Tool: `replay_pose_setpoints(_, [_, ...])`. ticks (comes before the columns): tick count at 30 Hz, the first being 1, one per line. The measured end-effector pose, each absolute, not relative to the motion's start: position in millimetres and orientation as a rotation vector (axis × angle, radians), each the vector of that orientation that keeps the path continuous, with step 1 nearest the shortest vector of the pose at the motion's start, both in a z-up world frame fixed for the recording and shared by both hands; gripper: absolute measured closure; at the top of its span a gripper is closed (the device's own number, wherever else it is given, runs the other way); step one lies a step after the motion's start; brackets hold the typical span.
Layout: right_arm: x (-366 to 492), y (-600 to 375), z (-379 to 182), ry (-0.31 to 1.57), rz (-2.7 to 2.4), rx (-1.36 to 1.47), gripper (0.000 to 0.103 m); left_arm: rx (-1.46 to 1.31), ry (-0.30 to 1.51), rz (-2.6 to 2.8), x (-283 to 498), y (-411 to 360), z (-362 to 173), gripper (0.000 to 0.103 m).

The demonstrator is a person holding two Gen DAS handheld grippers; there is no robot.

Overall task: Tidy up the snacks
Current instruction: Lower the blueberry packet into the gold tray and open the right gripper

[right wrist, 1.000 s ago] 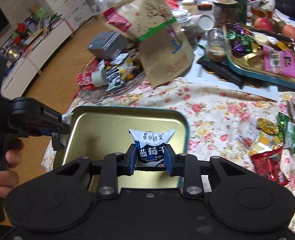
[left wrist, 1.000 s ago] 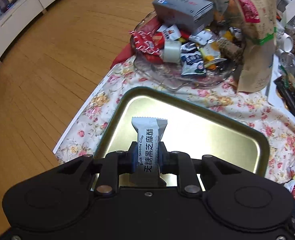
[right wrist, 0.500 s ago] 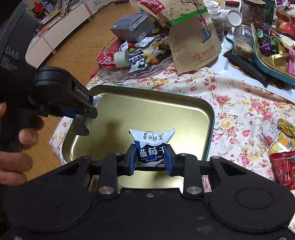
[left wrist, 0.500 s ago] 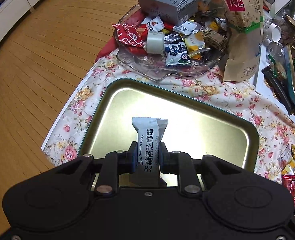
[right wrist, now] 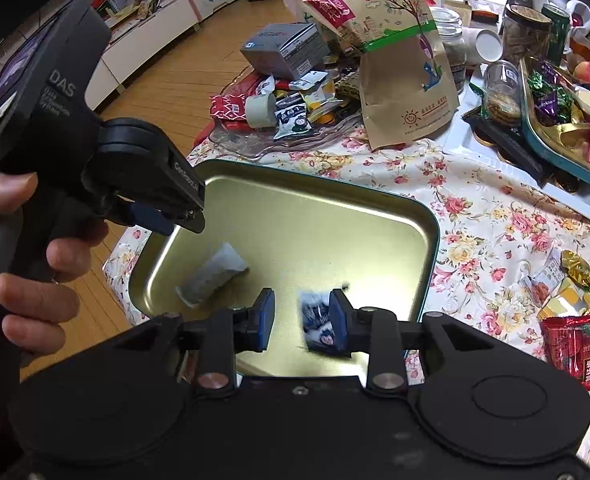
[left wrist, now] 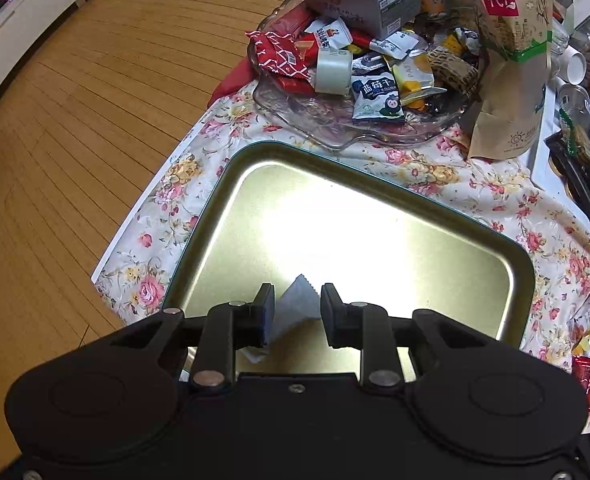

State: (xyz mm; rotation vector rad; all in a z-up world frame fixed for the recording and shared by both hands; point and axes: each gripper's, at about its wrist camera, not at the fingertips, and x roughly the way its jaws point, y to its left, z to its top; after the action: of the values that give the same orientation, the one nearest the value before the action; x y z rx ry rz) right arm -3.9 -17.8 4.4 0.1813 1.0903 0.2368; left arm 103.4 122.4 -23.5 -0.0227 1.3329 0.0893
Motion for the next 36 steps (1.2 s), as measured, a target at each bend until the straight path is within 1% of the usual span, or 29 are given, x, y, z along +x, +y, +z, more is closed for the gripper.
replay_pose_setpoints(3, [-3.8, -17.3, 5.1, 1.088, 0.241, 0.171, 0.068, -0.012, 1.328, 0.085, 103.1, 119.4, -22.3, 0.067])
replay_pose_setpoints(9, [-3.0, -16.4, 2.9, 1.103, 0.247, 0.139, 0.063, 0.000, 1.313, 0.080, 102.8, 114.3, -18.9, 0.067])
replay_pose_setpoints(11, [-2.9, -16.7, 1.2, 1.113, 0.241, 0.134, 0.060, 0.003, 1.310, 0.082, 102.8, 113.4, -18.8, 0.067])
replay_pose_setpoints(14, [-2.0, -16.5, -1.1, 1.133, 0.235, 0.121, 0.059, 0.006, 1.303, 0.089, 102.9, 113.6, -18.0, 0.067])
replay_pose_setpoints(19, [-1.6, -15.9, -1.3, 1.115, 0.203, 0.094, 0.059, 0.028, 1.263, 0.119, 101.2, 112.4, -12.0, 0.067])
replay_pose_setpoints(26, [3.3, -22.0, -8.7, 1.134, 0.179, 0.141, 0.059, 0.039, 1.232, 0.107, 100.0, 109.2, -6.8, 0.066])
replay_pose_setpoints(32, [1.6, -22.3, -6.7, 1.039, 0.132, 0.092, 0.059, 0.053, 1.160, 0.091, 93.9, 103.2, 0.1, 0.066])
replay_pose_setpoints(34, [0.8, -20.9, -5.1, 1.005, 0.121, 0.061, 0.059, 0.043, 1.137, 0.079, 92.2, 102.5, 3.8, 0.060])
replay_pose_setpoints(35, [0.8, -19.8, -4.5, 0.995, 0.114, 0.042, 0.059, 0.033, 1.122, 0.070, 91.0, 102.4, 6.2, 0.053])
replay_pose_setpoints(36, [1.4, -19.3, -4.3, 0.985, 0.108, 0.026, 0.058, 0.022, 1.102, 0.062, 89.9, 102.3, 8.7, 0.049])
